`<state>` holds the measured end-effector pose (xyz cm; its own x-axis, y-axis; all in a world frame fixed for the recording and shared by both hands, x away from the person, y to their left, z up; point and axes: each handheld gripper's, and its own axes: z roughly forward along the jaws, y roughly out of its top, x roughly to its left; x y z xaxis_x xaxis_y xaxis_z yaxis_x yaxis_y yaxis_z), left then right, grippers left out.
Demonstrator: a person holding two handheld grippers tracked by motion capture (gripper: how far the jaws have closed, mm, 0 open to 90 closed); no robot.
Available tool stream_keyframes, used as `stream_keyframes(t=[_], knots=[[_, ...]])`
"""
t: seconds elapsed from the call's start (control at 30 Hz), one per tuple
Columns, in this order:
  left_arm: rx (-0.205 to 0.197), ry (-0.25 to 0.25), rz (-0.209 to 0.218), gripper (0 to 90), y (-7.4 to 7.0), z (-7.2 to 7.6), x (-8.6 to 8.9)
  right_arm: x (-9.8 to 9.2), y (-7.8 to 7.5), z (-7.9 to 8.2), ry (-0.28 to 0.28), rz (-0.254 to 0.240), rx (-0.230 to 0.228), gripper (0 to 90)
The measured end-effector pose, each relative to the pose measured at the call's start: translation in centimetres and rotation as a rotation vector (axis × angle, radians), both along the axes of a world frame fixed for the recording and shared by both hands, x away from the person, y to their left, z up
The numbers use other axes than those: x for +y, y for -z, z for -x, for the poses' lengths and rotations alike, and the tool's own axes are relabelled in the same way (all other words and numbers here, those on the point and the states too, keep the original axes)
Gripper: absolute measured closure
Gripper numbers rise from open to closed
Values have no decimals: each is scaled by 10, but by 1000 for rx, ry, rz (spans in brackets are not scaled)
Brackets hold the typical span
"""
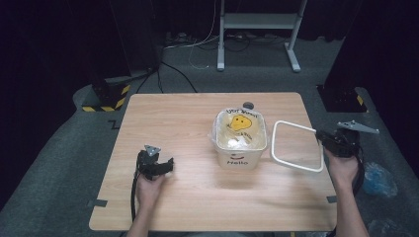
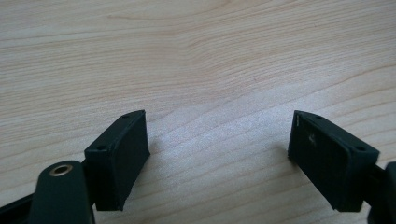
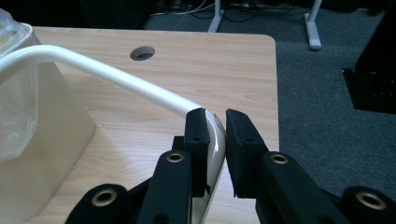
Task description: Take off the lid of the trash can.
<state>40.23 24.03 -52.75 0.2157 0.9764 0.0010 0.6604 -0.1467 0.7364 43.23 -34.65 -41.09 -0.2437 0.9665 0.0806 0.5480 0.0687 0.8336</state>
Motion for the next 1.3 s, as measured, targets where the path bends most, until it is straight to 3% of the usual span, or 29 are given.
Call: stream_keyframes(t=[1.3], knots=[[0, 2, -1, 205, 0, 0, 0, -8, 52, 4, 45, 38, 67, 795]])
